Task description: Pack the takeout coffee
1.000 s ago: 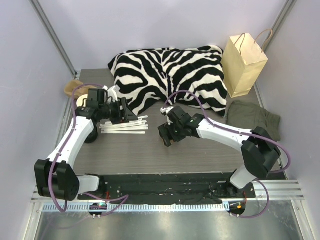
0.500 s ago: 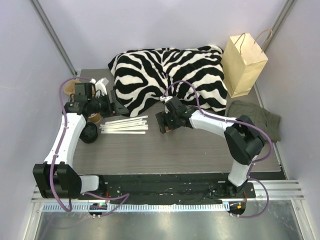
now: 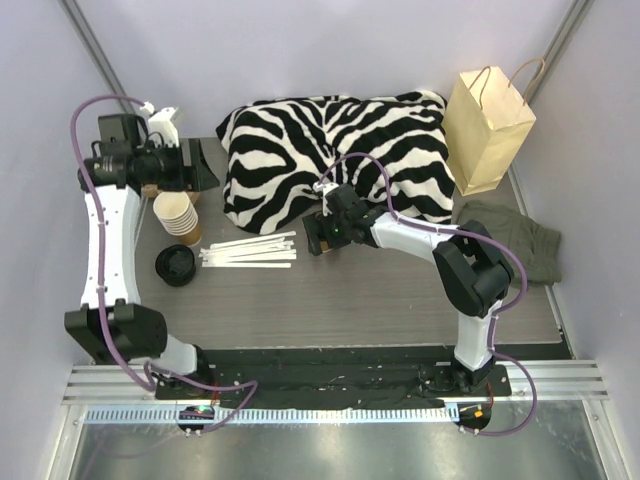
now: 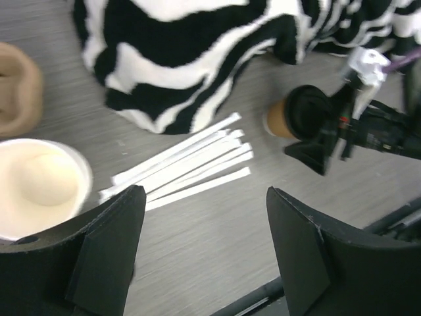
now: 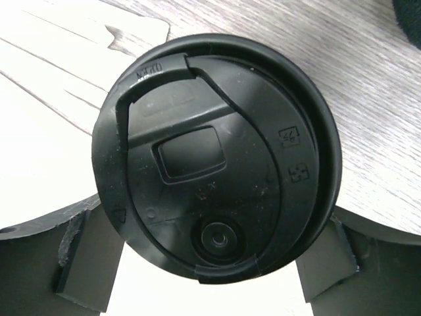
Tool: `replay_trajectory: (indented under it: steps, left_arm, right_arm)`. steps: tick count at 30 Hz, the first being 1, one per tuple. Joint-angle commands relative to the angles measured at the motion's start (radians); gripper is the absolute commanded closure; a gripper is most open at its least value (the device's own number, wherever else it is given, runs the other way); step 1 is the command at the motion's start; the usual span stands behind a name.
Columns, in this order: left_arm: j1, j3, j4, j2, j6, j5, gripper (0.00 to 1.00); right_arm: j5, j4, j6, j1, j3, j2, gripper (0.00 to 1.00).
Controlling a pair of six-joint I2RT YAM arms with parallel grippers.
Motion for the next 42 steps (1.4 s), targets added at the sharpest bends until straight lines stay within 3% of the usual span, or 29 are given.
replay_trajectory:
  steps: [1,11,16,22,42]
  left_arm:
    - [0.037,0.148,-0.072,0.136,0.105,-0.09,0.21]
    - [0.037,0.564,-0.129,0.522,0.185,-0.301,0.33]
    - [0.022,0.699,-0.132,0.661,0.267,-0.398,0.45]
    - [0.011,0.683,-0.083,0.749,0.332,-0.418,0.55]
    - [-0.006,0.644,-0.075,0.893,0.396,-0.413,0.6]
  right_arm:
    - [-0.04,0.009,-0.015,-0.005,0.038,-0.069,0.0]
    - [-0.167,-0.186,-0.067,-0.045,0.002,-0.239,0.0]
    - [-0.225,-0.255,-0.092,-0.053,0.002,-0.302,0.0]
    - [-0.249,-0.279,-0.081,-0.053,0.021,-0.331,0.0]
    - [-0.307,-0.307,-0.037,-0.054,0.035,-0.34,0.0]
